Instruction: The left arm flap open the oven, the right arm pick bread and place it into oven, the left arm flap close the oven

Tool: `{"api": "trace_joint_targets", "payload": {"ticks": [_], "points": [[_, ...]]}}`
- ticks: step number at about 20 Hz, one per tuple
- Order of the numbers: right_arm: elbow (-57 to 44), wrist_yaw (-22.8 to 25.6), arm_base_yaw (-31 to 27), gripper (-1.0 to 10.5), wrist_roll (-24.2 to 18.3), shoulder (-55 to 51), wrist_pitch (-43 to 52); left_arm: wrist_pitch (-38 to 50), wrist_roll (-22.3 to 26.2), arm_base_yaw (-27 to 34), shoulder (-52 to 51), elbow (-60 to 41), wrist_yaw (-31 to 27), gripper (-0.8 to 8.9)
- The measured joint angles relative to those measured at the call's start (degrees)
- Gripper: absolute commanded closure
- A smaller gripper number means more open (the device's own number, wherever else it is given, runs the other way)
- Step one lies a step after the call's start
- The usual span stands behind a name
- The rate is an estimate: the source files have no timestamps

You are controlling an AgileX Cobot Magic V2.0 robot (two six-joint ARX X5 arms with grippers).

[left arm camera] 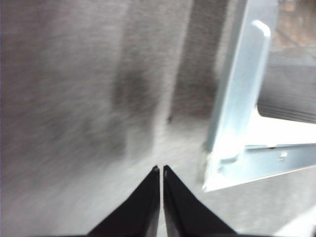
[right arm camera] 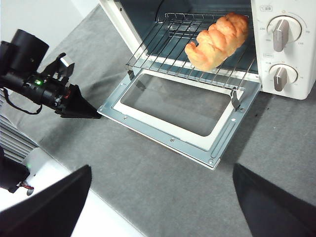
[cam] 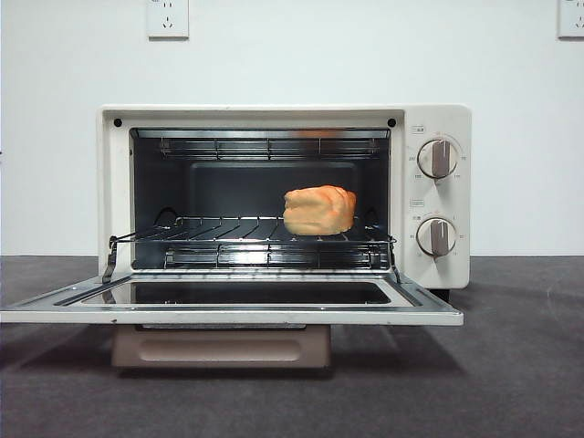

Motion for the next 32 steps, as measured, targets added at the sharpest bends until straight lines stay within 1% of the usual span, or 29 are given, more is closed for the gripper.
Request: {"api": "trace_joint_targets", "payload": {"ticks": [2, 7, 10, 14, 19, 21, 28, 30, 32], "points": [[0.0, 0.0, 0.0, 4.9, 0.0, 0.0, 0.0, 2.4, 0.0, 0.0, 2.3, 0.0, 2.4, 7.98], [0.0, 0.0, 0.0, 4.9, 0.0, 0.0, 0.0, 4.4, 0.0, 0.0, 5.2, 0.0, 3.3, 7.98], [0.0, 0.0, 0.0, 4.9, 0.0, 0.0, 0.0, 5.1, -0.1, 0.0, 5.6, 0.0, 5.6, 7.98], [0.0, 0.0, 0.0, 4.9, 0.6, 0.0, 0.0, 5.6, -1.3, 0.0, 5.6, 0.0, 6.1, 7.98], [0.0, 0.0, 0.0, 4.9, 0.7, 0.0, 0.0, 8.1, -3.8, 0.5, 5.8, 0.0, 11.8, 7.98], [0.0, 0.0, 0.0, 4.9, 0.9, 0.0, 0.0, 7.6, -4.5, 0.4, 5.8, 1.4, 12.9, 7.98], [0.0, 0.0, 0.0, 4.9, 1.1, 0.0, 0.0, 8.1, -6.4, 0.4, 5.8, 10.5, 13.5, 7.98], [0.0, 0.2, 0.0, 4.9, 1.1, 0.0, 0.3, 11.3, -8.0, 0.4, 5.8, 12.9, 14.3, 7.98], [0.0, 0.2, 0.0, 4.9, 1.1, 0.0, 1.2, 15.6, -10.8, 0.2, 5.8, 14.6, 14.3, 7.98]]}}
